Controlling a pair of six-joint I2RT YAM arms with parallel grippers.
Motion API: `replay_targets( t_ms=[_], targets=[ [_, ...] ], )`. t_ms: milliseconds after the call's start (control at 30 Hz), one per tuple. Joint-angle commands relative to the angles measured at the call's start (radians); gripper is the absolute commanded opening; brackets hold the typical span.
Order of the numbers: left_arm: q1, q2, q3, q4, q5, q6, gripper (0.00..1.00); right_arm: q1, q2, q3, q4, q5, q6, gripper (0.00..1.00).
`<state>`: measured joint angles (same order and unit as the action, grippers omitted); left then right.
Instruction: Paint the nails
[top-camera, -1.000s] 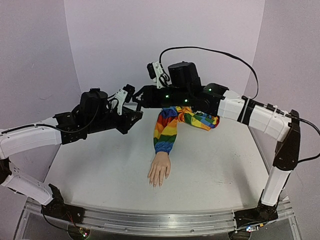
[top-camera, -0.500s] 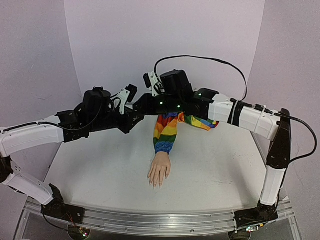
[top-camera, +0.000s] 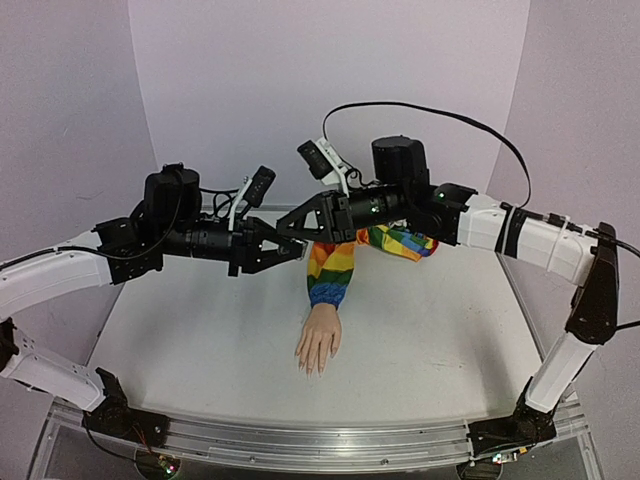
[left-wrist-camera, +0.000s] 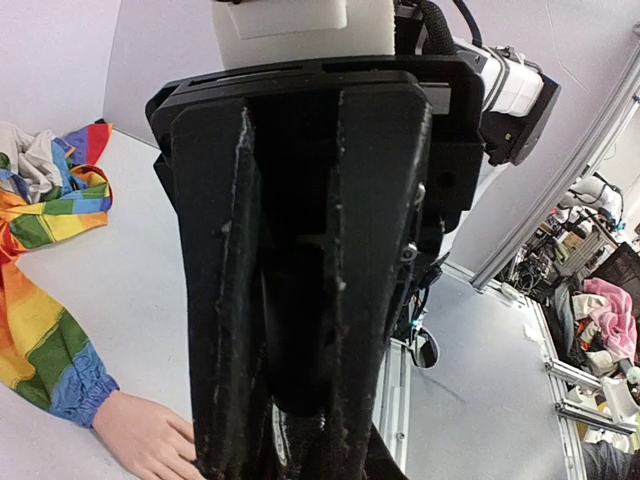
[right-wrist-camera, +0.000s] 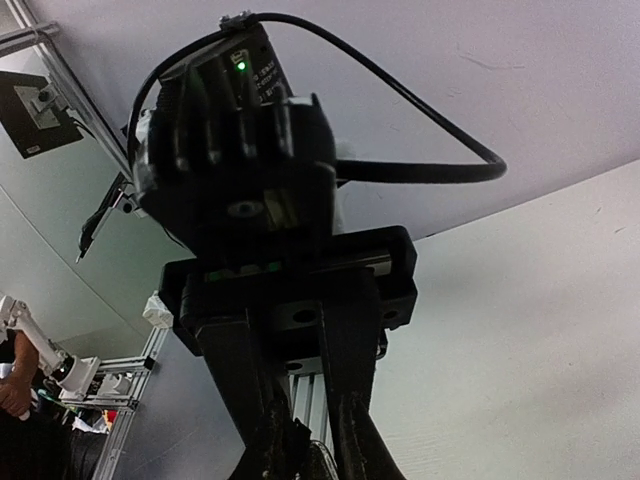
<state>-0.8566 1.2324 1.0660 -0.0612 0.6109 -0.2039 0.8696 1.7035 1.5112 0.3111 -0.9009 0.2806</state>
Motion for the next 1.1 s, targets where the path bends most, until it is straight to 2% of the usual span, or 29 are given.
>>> replay_targets(
  t_ms=[0,67,100,200,267,333,467,567,700,867,1067],
  targets=[
    [0.011,-0.055,-0.023,0.057,0.027,-0.011,0.0,0.016,-0.072,-0.053,0.005,-0.064,0.045,0.0],
    [0.011,-0.065,-0.04,0.057,-0.029,0.009,0.0,0.016,-0.099,-0.073,0.0,0.073,0.05,0.0],
    [0.009,-0.069,-0.046,0.057,-0.062,0.02,0.0,0.016,-0.113,-0.084,-0.004,0.151,0.049,0.1],
    [0.003,-0.086,-0.078,0.057,-0.192,0.053,0.0,0.016,-0.151,-0.097,-0.055,0.427,0.063,0.56],
    [-0.007,-0.087,-0.097,0.057,-0.321,0.082,0.0,0.016,-0.169,-0.111,-0.079,0.584,0.076,0.67],
    [-0.018,-0.079,-0.097,0.057,-0.427,0.118,0.0,0.016,-0.169,-0.113,-0.091,0.686,0.103,0.71],
    [-0.037,-0.057,-0.072,0.057,-0.64,0.158,0.0,0.016,-0.119,-0.031,-0.13,0.746,0.175,0.71],
    [-0.04,-0.039,-0.048,0.057,-0.71,0.165,0.0,0.042,-0.064,0.065,-0.148,0.756,0.205,0.69],
    [-0.047,-0.017,-0.019,0.057,-0.711,0.181,0.0,0.069,0.015,0.167,-0.168,0.785,0.226,0.66],
    [-0.059,-0.008,-0.005,0.057,-0.712,0.175,0.0,0.081,0.106,0.263,-0.194,0.789,0.254,0.54],
    [-0.065,-0.011,-0.004,0.057,-0.717,0.152,0.0,0.087,0.147,0.286,-0.199,0.773,0.271,0.4]
  ],
)
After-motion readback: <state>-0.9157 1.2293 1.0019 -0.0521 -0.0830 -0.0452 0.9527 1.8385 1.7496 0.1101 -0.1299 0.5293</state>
